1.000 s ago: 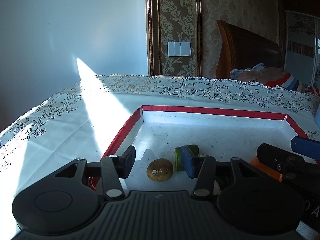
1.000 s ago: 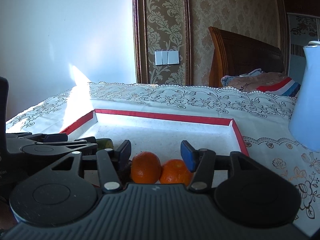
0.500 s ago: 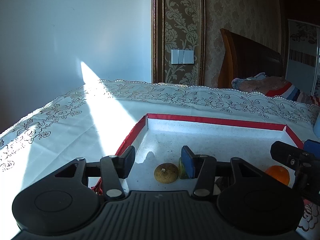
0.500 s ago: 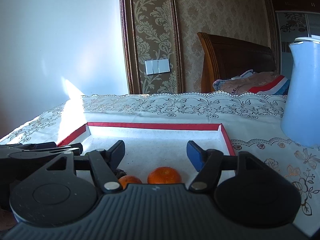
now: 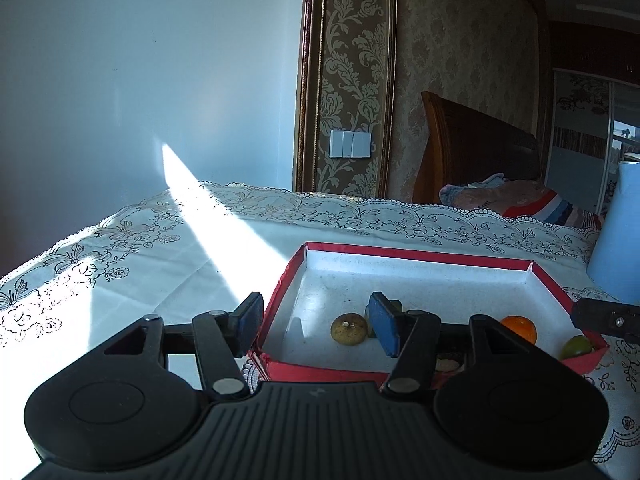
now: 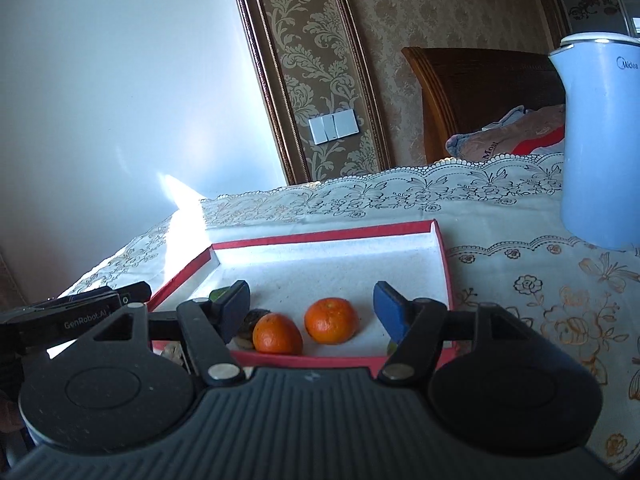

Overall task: Organize fruits
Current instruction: 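Lift both tools out of the tray back toward the remaining fruits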

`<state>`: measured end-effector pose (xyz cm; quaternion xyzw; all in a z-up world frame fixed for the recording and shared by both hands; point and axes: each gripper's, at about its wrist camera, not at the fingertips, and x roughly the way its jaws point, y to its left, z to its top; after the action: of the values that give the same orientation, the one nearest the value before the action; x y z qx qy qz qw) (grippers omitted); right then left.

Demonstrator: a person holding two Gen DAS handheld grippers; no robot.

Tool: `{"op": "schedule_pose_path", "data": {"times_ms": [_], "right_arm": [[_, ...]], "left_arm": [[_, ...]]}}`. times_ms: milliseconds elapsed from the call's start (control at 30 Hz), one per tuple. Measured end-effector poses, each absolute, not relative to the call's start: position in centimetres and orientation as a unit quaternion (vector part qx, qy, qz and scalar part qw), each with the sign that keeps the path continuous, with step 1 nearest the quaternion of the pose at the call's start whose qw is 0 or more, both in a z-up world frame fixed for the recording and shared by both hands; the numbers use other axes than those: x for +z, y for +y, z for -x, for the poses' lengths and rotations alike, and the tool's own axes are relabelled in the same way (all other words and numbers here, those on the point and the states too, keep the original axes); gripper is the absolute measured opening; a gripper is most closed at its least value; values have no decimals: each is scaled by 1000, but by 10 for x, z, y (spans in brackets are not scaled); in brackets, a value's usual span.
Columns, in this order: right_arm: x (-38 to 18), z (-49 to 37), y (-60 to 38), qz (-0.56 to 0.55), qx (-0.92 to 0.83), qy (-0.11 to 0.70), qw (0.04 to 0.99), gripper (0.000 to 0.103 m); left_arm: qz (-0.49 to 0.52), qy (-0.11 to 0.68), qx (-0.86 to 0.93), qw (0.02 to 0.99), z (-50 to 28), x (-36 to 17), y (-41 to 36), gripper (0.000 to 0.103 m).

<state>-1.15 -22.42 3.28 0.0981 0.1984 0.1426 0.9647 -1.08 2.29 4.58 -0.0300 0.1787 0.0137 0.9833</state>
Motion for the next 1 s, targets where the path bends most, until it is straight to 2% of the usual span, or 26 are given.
{"op": "schedule_pose_path", "data": {"times_ms": [167, 567, 700, 800, 967, 1000], "right_arm": [[11, 19, -216, -84, 153, 238, 955, 67], [8, 15, -185, -46, 162, 259, 951, 66], [7, 9, -171, -27, 166, 268, 949, 63], [6, 4, -163, -15, 160, 278, 947, 52], [3, -3, -156, -6, 151, 291, 945, 51], [3, -4, -157, -7, 150, 293, 944, 47]], "left_arm": [[19, 180, -1, 983, 34, 38, 30, 61], [25, 215, -25, 976, 49, 17, 39, 61], [21, 225, -35, 973, 50, 14, 37, 61], [25, 231, -39, 972, 50, 11, 39, 61], [20, 232, -58, 971, 53, 9, 38, 61], [18, 231, -61, 971, 54, 9, 37, 61]]}}
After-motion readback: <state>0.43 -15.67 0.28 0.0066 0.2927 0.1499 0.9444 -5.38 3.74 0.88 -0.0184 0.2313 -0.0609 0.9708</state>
